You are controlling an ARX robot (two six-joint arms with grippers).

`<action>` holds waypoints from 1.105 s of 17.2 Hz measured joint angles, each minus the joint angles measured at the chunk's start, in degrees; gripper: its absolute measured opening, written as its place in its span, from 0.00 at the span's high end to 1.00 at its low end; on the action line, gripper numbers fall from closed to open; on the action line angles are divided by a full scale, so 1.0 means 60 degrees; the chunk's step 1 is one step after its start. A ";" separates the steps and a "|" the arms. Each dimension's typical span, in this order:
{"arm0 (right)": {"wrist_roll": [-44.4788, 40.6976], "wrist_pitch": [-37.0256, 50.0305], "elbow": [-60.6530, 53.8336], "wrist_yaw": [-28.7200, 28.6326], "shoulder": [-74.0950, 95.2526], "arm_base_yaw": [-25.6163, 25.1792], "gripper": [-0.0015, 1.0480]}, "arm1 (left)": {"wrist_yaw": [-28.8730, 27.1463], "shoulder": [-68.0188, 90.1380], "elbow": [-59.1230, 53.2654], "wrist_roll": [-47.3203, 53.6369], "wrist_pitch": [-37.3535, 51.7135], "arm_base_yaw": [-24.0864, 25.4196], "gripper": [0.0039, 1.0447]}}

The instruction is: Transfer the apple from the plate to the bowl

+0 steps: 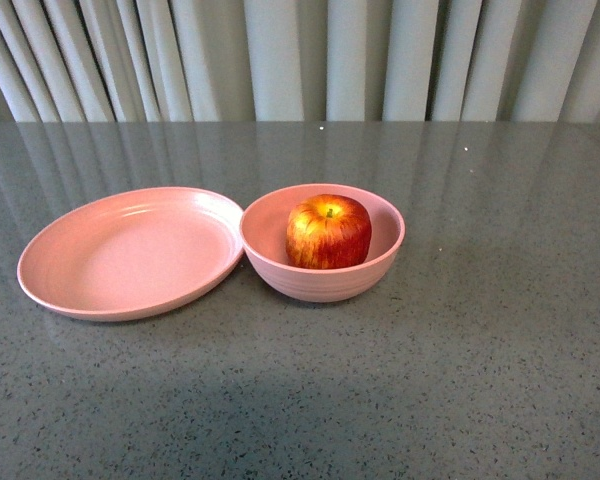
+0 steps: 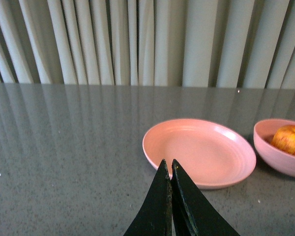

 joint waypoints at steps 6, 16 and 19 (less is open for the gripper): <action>0.0000 0.0007 0.0000 0.0000 0.0000 0.0000 0.06 | -0.0018 -0.0004 -0.0018 0.0000 -0.0204 -0.0007 0.89; 0.0000 0.0007 0.0000 0.0000 0.0000 0.0000 0.06 | -0.0015 -0.0004 -0.0018 0.0022 -0.0204 -0.0007 0.06; 0.0000 0.0007 0.0000 -0.0004 0.0000 0.0000 0.06 | -0.0015 -0.0004 -0.0018 0.0025 -0.0200 -0.0007 0.06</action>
